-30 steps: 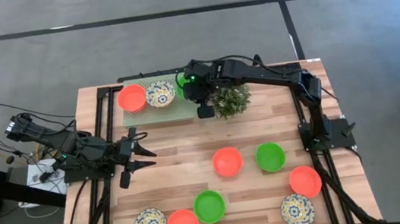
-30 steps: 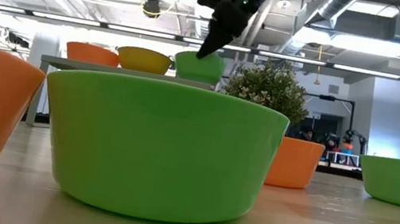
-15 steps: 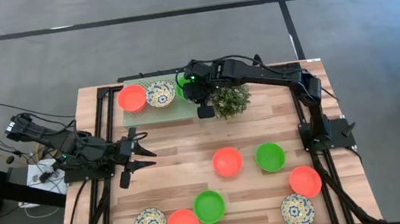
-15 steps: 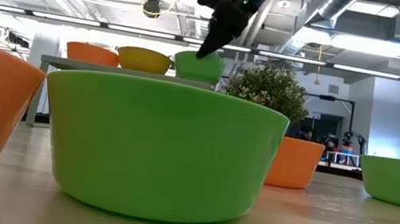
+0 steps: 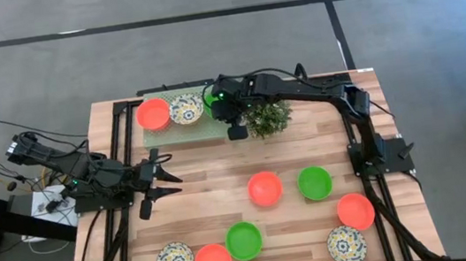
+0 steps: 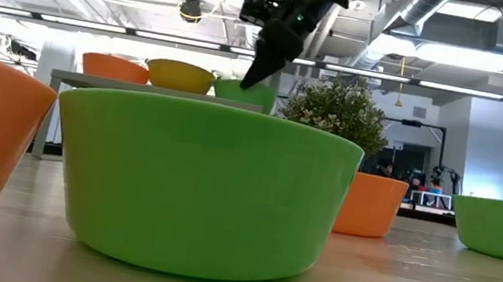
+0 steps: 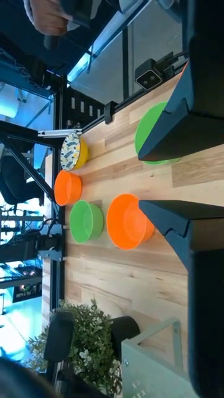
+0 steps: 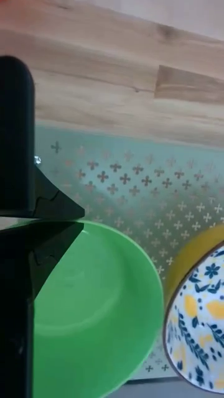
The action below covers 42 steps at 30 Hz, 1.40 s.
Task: Pick & Place Mini bowls
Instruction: Put the top left green bowl on the shelf, then stack the orange bowl on top of the orange bowl on the shelf
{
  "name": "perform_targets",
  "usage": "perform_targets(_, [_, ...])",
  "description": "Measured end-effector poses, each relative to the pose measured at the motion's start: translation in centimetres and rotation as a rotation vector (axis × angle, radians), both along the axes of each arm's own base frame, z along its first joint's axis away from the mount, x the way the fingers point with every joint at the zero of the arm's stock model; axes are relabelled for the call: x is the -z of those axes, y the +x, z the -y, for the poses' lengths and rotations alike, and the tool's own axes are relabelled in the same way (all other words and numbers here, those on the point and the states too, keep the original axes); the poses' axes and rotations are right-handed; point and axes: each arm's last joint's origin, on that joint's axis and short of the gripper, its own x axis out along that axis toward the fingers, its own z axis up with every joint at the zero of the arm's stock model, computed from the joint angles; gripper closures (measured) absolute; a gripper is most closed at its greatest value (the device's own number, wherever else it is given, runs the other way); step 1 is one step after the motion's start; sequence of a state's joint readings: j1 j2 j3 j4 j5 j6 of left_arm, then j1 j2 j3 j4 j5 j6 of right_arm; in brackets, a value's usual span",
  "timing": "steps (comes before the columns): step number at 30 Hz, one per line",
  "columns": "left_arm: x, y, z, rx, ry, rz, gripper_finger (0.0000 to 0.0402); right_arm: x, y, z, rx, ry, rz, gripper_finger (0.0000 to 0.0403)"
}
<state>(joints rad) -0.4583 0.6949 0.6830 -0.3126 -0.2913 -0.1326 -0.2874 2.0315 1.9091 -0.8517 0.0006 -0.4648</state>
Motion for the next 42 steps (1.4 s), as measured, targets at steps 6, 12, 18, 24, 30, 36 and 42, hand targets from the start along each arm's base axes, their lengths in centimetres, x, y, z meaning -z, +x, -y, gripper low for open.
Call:
perform_targets(6, [0.0, 0.0, 0.0, 0.001, 0.003, 0.0, 0.0289, -0.1, -0.1, 0.5, 0.006, -0.006, 0.014, 0.0402])
perform_targets(12, [0.0, 0.0, 0.0, 0.001, 0.004, 0.001, 0.0289, -0.2, -0.1, 0.7, 0.011, -0.008, 0.025, 0.0389])
perform_targets(18, [0.0, 0.0, 0.0, 0.001, 0.003, 0.0, 0.0289, -0.1, -0.1, 0.2, 0.001, -0.004, 0.007, 0.0369])
perform_targets(24, [0.0, 0.0, 0.0, -0.022, -0.085, -0.014, 0.0289, -0.4, 0.1, -0.8, -0.005, -0.003, 0.004, 0.0335])
perform_targets(30, [0.4, 0.5, 0.4, 0.011, -0.128, -0.056, 0.0289, -0.8, 0.5, -1.6, 0.04, -0.11, 0.004, 0.0308])
perform_targets(36, [2.5, 2.7, 1.7, 0.049, -0.125, -0.199, 0.0289, -0.7, 0.7, -3.3, 0.021, -0.132, -0.02, 0.0283])
perform_targets(42, [5.6, 5.3, 4.8, 0.141, -0.11, -0.334, 0.0289, -1.1, 0.9, -6.3, 0.024, -0.28, -0.061, 0.0271])
